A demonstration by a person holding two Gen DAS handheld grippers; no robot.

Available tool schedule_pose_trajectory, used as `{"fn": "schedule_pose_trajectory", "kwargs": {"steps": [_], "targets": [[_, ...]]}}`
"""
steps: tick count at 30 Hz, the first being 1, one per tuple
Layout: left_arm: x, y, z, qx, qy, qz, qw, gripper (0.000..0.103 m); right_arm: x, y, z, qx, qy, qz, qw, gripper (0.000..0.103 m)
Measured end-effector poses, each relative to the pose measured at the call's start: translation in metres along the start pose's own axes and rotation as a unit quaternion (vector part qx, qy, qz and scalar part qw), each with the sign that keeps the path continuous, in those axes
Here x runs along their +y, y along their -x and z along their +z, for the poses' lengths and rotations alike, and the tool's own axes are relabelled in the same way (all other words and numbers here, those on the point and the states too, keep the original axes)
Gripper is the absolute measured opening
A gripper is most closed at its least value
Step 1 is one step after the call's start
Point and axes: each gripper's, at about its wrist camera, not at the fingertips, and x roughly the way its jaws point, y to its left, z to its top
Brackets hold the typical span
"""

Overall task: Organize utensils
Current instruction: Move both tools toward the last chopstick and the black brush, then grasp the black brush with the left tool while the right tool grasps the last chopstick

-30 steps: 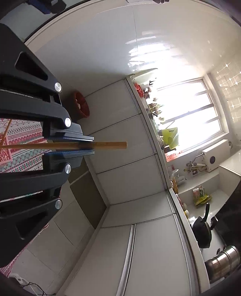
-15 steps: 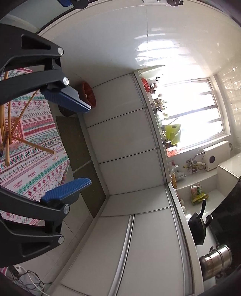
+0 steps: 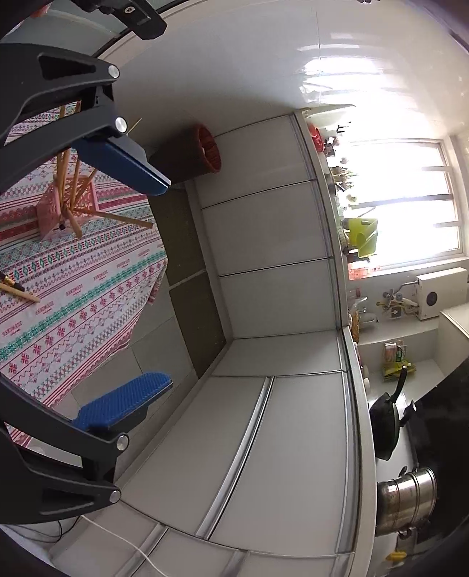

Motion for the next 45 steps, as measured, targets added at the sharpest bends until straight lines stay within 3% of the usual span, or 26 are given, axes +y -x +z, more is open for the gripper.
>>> {"fn": "schedule_pose_trajectory", "kwargs": {"steps": [8, 12, 17, 23, 28, 32, 39, 45], "targets": [[-0.018, -0.011, -0.022, 0.059, -0.049, -0.006, 0.9970, 0.096, -0.040, -0.005, -0.029, 0.053, 0.010, -0.021, 0.998, 0.096], [-0.030, -0.024, -0.041, 0.129, -0.074, -0.048, 0.9877, 0.096, -0.072, -0.021, -0.055, 0.098, 0.011, -0.050, 0.994, 0.096], [-0.056, -0.050, -0.085, 0.236, -0.136, -0.094, 0.9576, 0.096, -0.103, -0.044, -0.077, 0.156, 0.005, -0.089, 0.984, 0.096], [-0.080, -0.098, -0.142, 0.329, -0.179, -0.088, 0.9229, 0.094, -0.122, -0.062, -0.086, 0.208, -0.016, -0.101, 0.973, 0.096], [-0.091, -0.132, -0.180, 0.383, -0.204, -0.076, 0.8975, 0.067, -0.137, -0.073, -0.093, 0.241, -0.030, -0.110, 0.964, 0.096], [-0.098, -0.152, -0.200, 0.395, -0.217, -0.068, 0.8902, 0.058, -0.146, -0.079, -0.097, 0.265, -0.049, -0.112, 0.956, 0.096], [-0.109, -0.178, -0.224, 0.410, -0.244, -0.052, 0.8773, 0.052, -0.151, -0.085, -0.101, 0.283, -0.045, -0.115, 0.951, 0.096], [-0.120, -0.193, -0.234, 0.423, -0.261, -0.066, 0.8653, 0.045, -0.149, -0.097, -0.106, 0.310, -0.035, -0.118, 0.943, 0.096]]}}
